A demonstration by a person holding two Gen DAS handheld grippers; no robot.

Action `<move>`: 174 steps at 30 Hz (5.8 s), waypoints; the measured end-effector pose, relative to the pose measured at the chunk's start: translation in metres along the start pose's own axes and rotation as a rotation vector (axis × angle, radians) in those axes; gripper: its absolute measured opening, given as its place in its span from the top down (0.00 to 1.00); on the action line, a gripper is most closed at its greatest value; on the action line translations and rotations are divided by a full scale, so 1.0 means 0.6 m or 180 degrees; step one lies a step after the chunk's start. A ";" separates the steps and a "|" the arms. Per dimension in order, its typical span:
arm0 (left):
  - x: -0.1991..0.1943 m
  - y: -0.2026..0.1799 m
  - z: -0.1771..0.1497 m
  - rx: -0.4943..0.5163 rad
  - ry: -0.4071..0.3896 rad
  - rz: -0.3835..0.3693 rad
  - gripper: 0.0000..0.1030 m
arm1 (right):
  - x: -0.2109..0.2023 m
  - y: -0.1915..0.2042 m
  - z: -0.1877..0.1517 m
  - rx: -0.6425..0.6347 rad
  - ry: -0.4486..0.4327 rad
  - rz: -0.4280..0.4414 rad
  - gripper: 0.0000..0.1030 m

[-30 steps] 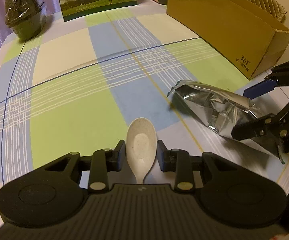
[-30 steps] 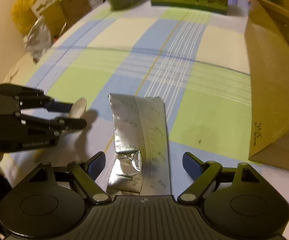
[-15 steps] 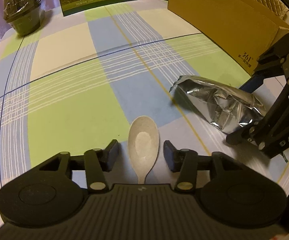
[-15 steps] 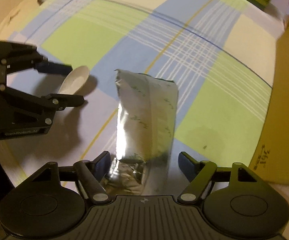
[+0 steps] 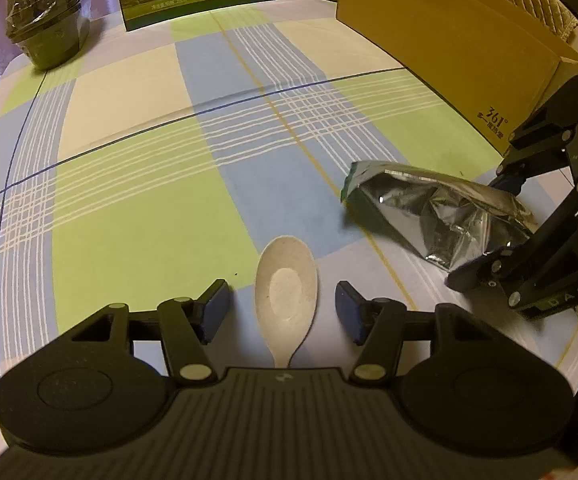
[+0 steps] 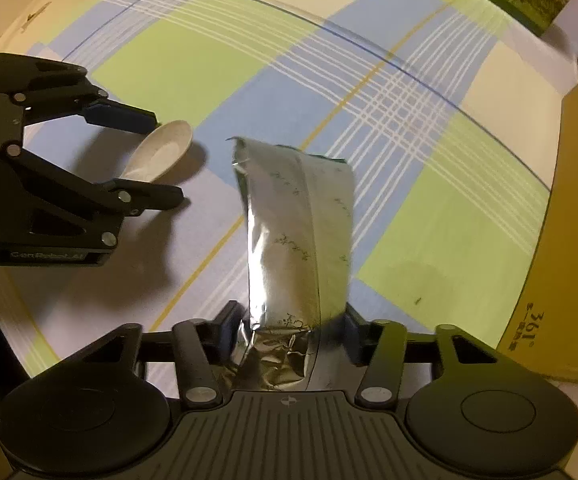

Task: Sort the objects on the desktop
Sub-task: 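Lift the spoon and foil bag with both tools and carry them toward the cardboard box, then bring the spoon and foil bag with both tools over the cardboard box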

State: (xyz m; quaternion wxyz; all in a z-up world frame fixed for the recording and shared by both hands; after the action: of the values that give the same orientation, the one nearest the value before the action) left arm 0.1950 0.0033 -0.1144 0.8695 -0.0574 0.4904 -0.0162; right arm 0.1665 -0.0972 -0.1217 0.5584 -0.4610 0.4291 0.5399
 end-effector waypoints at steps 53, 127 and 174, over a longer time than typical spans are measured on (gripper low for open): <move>-0.038 -0.002 0.022 0.0056 -0.0143 -0.0166 0.74 | -0.096 -0.062 -0.028 0.0977 -0.0904 0.0037 0.61; -0.120 -0.115 0.072 0.0221 -0.0484 -0.0289 0.73 | -0.206 -0.095 -0.052 0.1405 -0.1457 -0.0101 0.61; 0.031 -0.378 0.461 -0.0599 -0.0780 -0.0827 0.73 | -0.312 -0.535 -0.182 0.2285 -0.1669 -0.0650 0.61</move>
State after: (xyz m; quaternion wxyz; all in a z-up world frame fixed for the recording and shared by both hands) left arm 0.4477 -0.2001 0.0376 0.9040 -0.2027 0.3687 -0.0752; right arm 0.4797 -0.2401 0.0554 0.8230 -0.1259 0.3856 0.3976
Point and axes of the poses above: each gripper's, at about its wrist camera, not at the fingertips, and x roughly the way its jaws point, y to its left, z to its top, the point moved 7 cm from there along x, roughly the way its jaws point, and after that the axes turned 10 degrees about -x, right-handed, at the moved point
